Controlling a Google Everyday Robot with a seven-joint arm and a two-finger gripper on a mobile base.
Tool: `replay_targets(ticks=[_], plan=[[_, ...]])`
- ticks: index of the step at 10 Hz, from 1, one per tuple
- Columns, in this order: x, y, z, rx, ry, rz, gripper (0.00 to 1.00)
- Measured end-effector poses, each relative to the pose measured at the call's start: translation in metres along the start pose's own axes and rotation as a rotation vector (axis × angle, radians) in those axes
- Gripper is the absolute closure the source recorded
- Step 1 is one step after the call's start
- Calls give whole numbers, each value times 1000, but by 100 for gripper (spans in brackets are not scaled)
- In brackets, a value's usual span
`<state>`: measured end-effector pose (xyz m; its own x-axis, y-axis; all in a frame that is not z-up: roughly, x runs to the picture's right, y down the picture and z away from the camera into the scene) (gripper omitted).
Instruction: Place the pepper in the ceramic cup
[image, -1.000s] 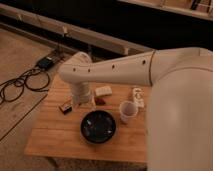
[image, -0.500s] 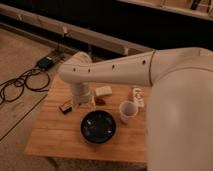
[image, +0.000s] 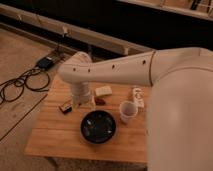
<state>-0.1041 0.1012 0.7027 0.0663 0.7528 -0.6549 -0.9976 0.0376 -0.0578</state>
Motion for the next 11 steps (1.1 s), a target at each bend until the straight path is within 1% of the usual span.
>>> replay_targets(ticks=[5,6,7,8,11], plan=[[0,-1,1,0,4,-3,35],[0,-3,2,2,11,-19,35],[-1,-7,4,3,20,-46,35],[-6,-13,9,3,34,-88,35],[-35,-37,31,28,53,-209,35]])
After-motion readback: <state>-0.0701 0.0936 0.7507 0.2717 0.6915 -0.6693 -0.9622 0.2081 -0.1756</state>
